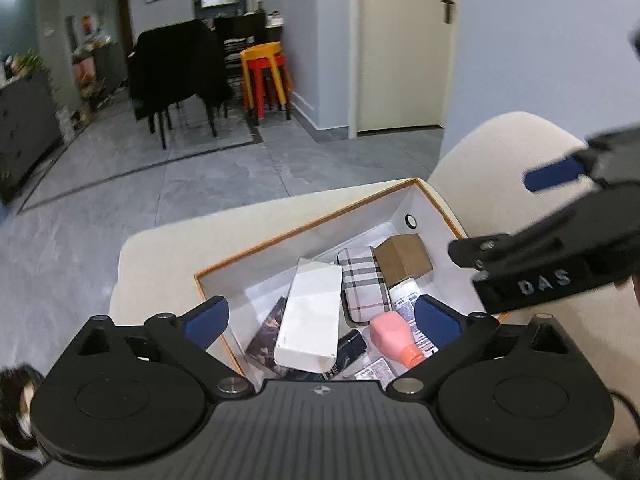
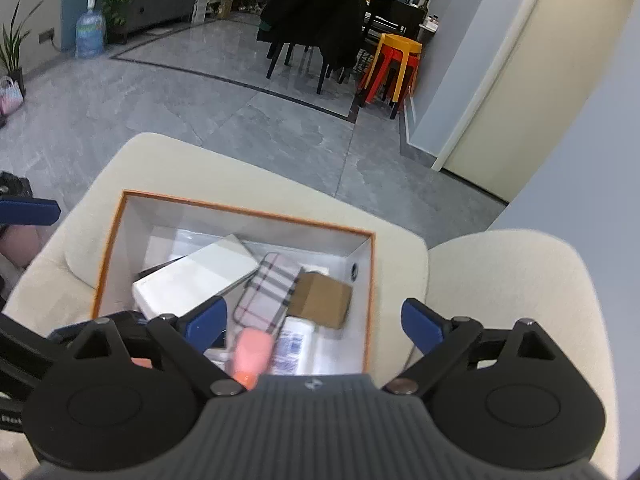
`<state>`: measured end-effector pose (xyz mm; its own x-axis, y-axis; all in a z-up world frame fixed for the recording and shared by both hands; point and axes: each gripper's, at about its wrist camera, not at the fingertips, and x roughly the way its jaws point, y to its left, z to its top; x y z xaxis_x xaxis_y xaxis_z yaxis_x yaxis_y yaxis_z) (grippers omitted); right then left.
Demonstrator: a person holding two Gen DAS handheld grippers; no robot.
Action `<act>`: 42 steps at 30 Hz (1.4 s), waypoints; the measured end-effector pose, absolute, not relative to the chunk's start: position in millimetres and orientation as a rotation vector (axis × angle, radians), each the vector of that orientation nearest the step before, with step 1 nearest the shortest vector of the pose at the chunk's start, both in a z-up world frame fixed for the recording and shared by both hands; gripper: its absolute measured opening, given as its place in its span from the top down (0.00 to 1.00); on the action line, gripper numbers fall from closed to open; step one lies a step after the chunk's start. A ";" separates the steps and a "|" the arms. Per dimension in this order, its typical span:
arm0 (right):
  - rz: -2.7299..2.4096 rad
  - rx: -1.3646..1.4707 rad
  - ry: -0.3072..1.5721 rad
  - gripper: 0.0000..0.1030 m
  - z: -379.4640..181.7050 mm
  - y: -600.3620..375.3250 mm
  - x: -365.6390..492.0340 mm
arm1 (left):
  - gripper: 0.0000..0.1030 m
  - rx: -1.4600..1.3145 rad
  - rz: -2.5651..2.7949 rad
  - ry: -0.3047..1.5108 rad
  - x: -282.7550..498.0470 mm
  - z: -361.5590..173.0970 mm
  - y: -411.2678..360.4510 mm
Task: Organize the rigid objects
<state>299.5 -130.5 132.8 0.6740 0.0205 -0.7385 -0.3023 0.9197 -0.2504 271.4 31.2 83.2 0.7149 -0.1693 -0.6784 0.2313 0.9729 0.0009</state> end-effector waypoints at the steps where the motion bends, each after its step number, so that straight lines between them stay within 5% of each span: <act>1: 0.184 -0.355 0.809 0.09 130.8 -132.6 296.1 | 0.00 0.077 -0.208 0.748 272.3 80.4 32.6; 21: 0.143 0.020 0.727 0.03 79.1 -174.1 277.6 | 0.00 0.021 -0.054 0.832 258.4 36.8 23.3; 42: 0.106 -0.011 0.797 0.03 22.5 -197.7 290.7 | 0.00 -0.028 0.035 0.880 281.2 12.7 12.6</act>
